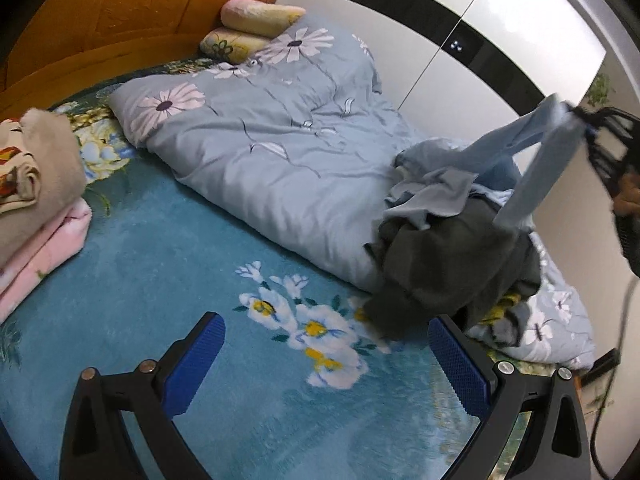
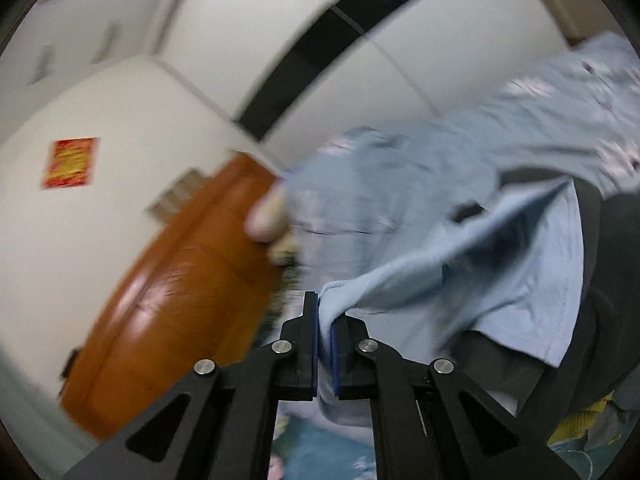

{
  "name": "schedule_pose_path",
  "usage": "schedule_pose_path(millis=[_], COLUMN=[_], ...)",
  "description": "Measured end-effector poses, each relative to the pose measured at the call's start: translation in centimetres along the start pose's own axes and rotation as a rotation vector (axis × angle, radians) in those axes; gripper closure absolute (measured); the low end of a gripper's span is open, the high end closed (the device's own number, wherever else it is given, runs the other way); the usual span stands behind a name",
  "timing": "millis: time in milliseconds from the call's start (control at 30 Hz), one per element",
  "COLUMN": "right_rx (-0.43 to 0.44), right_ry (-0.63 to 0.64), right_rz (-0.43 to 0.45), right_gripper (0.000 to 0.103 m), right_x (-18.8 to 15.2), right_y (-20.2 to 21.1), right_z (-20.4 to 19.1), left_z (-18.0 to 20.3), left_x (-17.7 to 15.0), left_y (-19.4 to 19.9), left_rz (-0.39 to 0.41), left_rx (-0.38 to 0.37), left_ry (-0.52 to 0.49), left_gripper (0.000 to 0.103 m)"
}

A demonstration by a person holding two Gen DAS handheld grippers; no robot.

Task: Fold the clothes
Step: 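Grasp the light blue T-shirt with the right gripper and lift it off the pile, then lower the light blue T-shirt onto the teal sheet with the right gripper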

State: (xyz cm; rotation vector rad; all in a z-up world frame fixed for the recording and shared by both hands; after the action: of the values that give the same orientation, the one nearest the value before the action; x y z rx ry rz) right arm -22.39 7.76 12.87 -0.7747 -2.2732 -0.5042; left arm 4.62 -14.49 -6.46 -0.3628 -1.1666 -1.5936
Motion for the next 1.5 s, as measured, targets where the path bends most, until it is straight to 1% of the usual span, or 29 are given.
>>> schedule_pose_path(millis=[67,133,200,400,467,533,600,667,733,867,967,1000,1100,1300,1333,1400,1500], right_rx=[0.065,0.119,0.155,0.236,0.263,0.280,0.307,0.323,0.309,0.180,0.041,0.012,-0.106,-0.280,-0.326,-0.443,-0.593], right_ry=[0.037,0.048,0.059,0.094,0.109,0.130,0.165,0.231,0.279,0.299,0.248,0.223,0.149,0.101,0.117,0.115,0.036], right_rz=[0.015,0.033,0.047,0.081,0.100,0.113,0.131,0.151,0.162,0.134,0.072,0.055,0.014,0.152,0.179,0.175,0.066], right_gripper=[0.098,0.098,0.098,0.098,0.098,0.098,0.099,0.099,0.099,0.098,0.098,0.098,0.098,0.098,0.098,0.098,0.097], right_x=[0.9,1.6,2.0,1.4,1.2,1.2,1.0,0.8,0.5,-0.9,-2.6,-3.1,-4.2,0.2,1.0,1.7,-1.2], right_y=[3.4,6.5,10.3,20.8,24.8,27.8,31.5,35.0,37.0,39.4,37.7,37.5,34.5,32.6,32.6,32.5,32.0], right_z=[-2.9,-4.9,-6.5,-9.1,-10.1,-11.1,-12.6,-14.4,-15.0,-12.5,-7.9,-6.5,-1.5,4.1,5.0,8.4,15.1], left_z=[0.9,1.7,2.4,3.5,4.0,4.4,4.6,4.9,5.3,6.5,7.4,7.6,8.0,7.8,7.8,7.7,8.0], left_x=[0.1,0.2,0.1,-0.5,-0.6,-0.6,-0.6,-0.6,-1.0,-2.0,-3.2,-3.5,-4.0,-4.3,-4.5,-4.8,-5.6], left_y=[1.5,2.9,4.2,7.9,9.2,10.5,11.6,12.5,12.9,13.4,13.4,13.4,13.3,12.7,12.5,12.1,11.0], left_rz=[0.009,0.015,0.012,0.017,0.026,0.044,0.057,0.063,0.054,0.026,-0.006,-0.014,-0.029,-0.043,-0.049,-0.063,-0.097], left_rx=[-0.011,-0.023,-0.043,-0.055,-0.064,-0.069,-0.074,-0.073,-0.079,-0.090,-0.089,-0.086,-0.076,-0.052,-0.051,-0.049,-0.047], left_ry=[-0.002,-0.004,0.006,0.037,0.037,0.026,0.017,0.011,0.003,-0.034,-0.068,-0.079,-0.102,-0.124,-0.124,-0.123,-0.138], left_gripper=[0.000,0.000,0.000,0.000,0.000,0.000,0.000,0.000,0.000,0.000,0.000,0.000,0.000,0.000,0.000,0.000,0.000])
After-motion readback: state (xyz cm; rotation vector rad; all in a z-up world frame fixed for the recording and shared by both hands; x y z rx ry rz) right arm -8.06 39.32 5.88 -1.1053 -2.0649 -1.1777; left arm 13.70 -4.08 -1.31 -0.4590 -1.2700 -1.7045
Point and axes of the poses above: each gripper's, at about its wrist camera, not at the fingertips, and y roughly against the way its jaws point, z to its right, x to its top, the point moved 3 cm from there along -y, roughly the way its jaws point, and after that the axes turned 14 degrees about z, right-handed, at the moved point
